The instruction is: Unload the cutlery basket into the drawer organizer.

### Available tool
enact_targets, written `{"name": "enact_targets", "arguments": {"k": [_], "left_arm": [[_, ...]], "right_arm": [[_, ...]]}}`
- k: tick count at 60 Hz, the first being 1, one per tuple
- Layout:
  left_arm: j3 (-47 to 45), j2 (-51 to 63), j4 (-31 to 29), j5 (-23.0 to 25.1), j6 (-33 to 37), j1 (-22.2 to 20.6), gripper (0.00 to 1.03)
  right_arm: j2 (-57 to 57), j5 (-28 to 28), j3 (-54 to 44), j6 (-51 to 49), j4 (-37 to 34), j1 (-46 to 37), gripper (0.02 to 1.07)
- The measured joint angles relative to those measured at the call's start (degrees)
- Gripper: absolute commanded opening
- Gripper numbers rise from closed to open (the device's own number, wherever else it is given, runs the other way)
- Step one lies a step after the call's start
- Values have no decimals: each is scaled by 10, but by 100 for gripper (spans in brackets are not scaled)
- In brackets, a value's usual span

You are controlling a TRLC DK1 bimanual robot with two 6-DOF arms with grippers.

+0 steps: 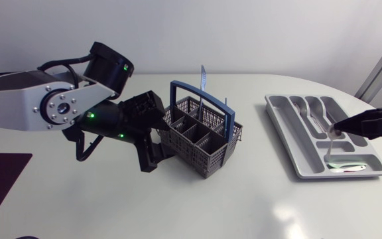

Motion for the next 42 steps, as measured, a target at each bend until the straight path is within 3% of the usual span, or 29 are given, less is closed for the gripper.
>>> {"name": "enact_targets", "arguments": {"k": [24, 42], "left_arm": [[44, 46, 23, -22, -69, -78, 88], [44, 72, 98, -61, -115, -107, 84]], "right_arm": [[96, 62, -45, -88, 144, -118, 16], [175, 138, -85, -101, 305, -145, 17]]}}
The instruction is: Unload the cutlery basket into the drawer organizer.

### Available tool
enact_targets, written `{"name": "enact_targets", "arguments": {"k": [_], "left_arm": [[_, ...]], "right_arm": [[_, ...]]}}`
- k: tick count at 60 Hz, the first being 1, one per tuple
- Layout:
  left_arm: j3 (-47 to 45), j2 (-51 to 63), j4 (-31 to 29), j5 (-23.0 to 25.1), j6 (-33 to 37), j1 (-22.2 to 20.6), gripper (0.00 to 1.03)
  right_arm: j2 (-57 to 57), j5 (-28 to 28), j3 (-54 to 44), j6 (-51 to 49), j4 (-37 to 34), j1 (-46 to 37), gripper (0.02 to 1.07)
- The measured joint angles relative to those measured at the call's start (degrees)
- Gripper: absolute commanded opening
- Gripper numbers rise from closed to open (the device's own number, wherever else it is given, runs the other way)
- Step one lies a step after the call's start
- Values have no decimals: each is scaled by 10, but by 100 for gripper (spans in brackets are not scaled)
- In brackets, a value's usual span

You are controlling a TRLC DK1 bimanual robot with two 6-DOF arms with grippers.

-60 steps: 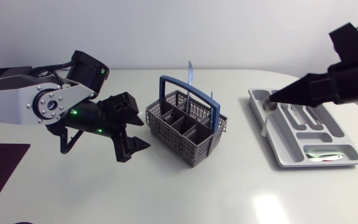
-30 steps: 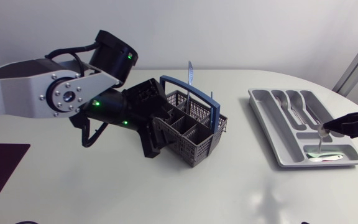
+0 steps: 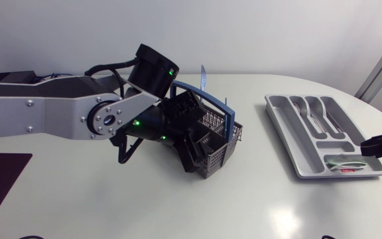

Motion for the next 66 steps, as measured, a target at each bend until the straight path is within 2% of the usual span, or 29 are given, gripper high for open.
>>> {"name": "enact_targets", "arguments": {"k": [13, 21, 23, 26, 28, 31, 37, 40, 57, 62, 66], "left_arm": [[-4, 3, 36, -15, -20, -12, 81], [-4, 18, 45, -15, -23, -15, 79], [-4, 21, 50, -17, -24, -15, 79], [-4, 23, 53, -19, -24, -16, 78], [-4, 24, 57, -24, -25, -17, 78], [-4, 27, 63, -28, -26, -20, 77], [-4, 30, 70, -30, -26, -26, 77], [-4, 30, 76, -32, -27, -28, 76], [-4, 40, 129, -58, -39, -40, 58], [-4, 49, 139, -60, -41, -40, 48], [-4, 57, 147, -60, -43, -40, 46]], "right_arm": [[64, 32, -12, 0, 62, -9, 18], [67, 34, -26, -1, 70, -8, 22], [66, 34, -31, -1, 71, -8, 32], [60, 34, -37, -2, 70, -8, 53], [53, 34, -40, -2, 70, -8, 63], [37, 34, -45, -2, 70, -5, 75], [10, 34, -52, -2, 68, 3, 89], [-2, 31, -56, -2, 66, 8, 89], [-33, 24, -93, 14, 53, 47, 91], [-45, 25, -102, 25, 51, 61, 92], [-57, 24, -108, 35, 51, 74, 92]]}}
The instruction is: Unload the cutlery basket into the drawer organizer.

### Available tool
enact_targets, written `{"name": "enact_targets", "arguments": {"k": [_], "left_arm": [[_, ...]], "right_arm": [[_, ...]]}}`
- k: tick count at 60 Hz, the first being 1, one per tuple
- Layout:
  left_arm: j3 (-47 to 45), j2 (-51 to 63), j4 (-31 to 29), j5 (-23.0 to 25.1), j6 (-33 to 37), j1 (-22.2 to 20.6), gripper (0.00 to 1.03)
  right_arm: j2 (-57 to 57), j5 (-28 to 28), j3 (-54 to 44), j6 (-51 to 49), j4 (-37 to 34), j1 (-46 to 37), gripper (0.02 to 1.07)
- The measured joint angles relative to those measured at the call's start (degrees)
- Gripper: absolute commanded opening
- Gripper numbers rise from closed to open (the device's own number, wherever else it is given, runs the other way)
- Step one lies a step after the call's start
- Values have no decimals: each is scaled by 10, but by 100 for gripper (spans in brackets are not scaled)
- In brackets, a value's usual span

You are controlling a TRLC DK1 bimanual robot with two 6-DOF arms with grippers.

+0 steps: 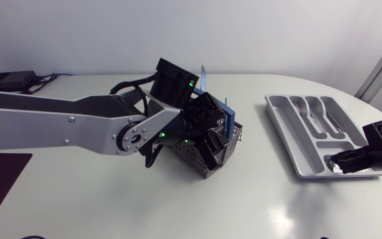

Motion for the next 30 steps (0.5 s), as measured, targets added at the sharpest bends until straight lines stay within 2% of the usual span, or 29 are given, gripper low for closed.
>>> {"name": "enact_targets", "arguments": {"k": [18, 30], "left_arm": [[0, 23, 26, 0, -19, 2, 33], [5, 28, 37, 0, -26, 4, 32]], "right_arm": [[-25, 1, -19, 31, 1, 42, 92], [-25, 5, -37, 39, 4, 55, 92]]}}
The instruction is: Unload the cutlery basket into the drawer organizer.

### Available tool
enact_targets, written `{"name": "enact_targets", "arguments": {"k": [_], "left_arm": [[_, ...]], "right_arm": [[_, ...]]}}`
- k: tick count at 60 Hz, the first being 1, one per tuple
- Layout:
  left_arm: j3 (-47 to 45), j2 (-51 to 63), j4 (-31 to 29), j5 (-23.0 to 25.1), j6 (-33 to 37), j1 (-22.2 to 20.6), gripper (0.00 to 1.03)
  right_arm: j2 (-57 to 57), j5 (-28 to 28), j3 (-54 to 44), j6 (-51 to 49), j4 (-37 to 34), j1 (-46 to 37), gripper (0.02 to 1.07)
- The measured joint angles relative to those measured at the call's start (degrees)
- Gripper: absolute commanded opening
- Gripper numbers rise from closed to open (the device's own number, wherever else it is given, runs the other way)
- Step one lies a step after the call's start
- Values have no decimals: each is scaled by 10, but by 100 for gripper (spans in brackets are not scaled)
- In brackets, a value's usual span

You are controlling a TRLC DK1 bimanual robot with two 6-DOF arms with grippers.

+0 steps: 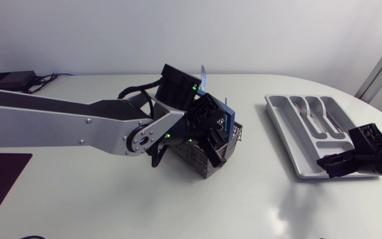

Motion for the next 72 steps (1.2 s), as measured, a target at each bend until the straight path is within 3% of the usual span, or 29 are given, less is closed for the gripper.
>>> {"name": "enact_targets", "arguments": {"k": [17, 30, 58, 72], "left_arm": [[14, 19, 10, -4, -1, -1, 24], [14, 27, 14, -15, -1, -5, 7], [11, 21, 31, -28, -1, -5, 3], [-58, -57, 96, -46, -1, -7, 3]], "right_arm": [[-1, 5, -1, 2, 1, 6, 92], [-7, 7, -12, 2, 7, 7, 92], [-23, 16, -31, 3, 14, 24, 92], [-38, 31, -33, 18, 14, 50, 92]]}}
